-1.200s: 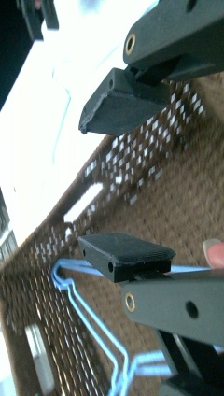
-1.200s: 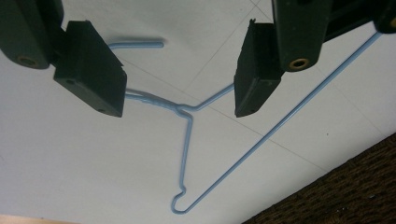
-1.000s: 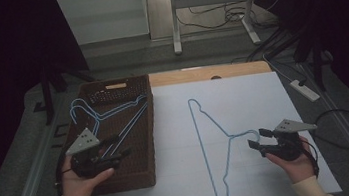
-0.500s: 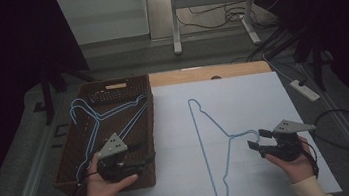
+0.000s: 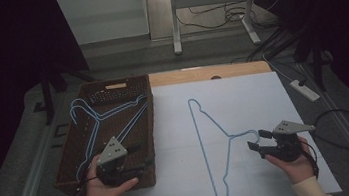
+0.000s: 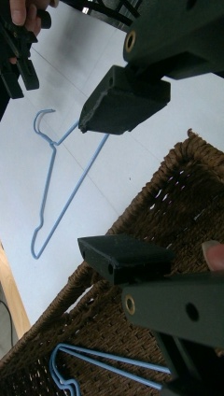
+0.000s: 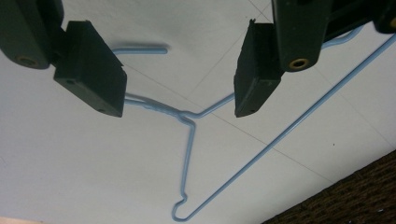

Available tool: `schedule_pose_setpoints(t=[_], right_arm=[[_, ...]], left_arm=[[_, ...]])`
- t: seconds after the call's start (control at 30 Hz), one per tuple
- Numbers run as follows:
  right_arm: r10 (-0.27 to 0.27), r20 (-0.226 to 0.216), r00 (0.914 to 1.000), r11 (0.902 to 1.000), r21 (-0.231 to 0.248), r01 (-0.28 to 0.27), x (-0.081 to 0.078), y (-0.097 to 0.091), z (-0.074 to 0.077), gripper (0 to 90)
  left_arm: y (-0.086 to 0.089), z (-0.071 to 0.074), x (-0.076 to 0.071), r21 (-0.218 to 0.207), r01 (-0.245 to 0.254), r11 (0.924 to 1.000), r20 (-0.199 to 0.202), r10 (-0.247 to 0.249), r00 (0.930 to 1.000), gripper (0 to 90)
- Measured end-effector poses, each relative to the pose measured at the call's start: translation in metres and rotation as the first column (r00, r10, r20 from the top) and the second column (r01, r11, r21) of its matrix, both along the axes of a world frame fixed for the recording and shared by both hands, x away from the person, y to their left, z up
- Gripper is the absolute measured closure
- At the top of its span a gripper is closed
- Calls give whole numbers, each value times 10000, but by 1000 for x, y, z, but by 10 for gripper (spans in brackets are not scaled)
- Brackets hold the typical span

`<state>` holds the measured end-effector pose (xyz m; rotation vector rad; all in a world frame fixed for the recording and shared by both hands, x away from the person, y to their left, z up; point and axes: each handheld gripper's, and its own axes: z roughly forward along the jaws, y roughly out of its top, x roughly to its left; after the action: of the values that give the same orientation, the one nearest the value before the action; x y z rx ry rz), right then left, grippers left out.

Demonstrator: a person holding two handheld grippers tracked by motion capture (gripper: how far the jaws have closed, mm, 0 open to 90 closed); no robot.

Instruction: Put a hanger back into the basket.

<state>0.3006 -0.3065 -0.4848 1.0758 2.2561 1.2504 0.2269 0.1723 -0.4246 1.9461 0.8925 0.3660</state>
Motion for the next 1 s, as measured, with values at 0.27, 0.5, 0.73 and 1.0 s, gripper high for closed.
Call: schedule_pose_setpoints(t=[0.27,0.5,0.73,1.0], right_arm=[[127,26,9999,9999,-67,-127,0,1,1,355],[198,-18,9998,9997,-127,-198,3,4,0,355],[-13,8,10000,9988,-482,13,10,3,3,355],[-37,-346,9994,9944,-1061,0,21,8,11,363]], left_arm=[[6,2,0,-91,-128,9999,78,129,9999,374],[11,1,-1,4,-165,9999,136,165,9998,373],[11,0,-1,68,7,10000,157,-8,9999,371],[16,0,-1,-121,-110,9999,74,111,9999,369]])
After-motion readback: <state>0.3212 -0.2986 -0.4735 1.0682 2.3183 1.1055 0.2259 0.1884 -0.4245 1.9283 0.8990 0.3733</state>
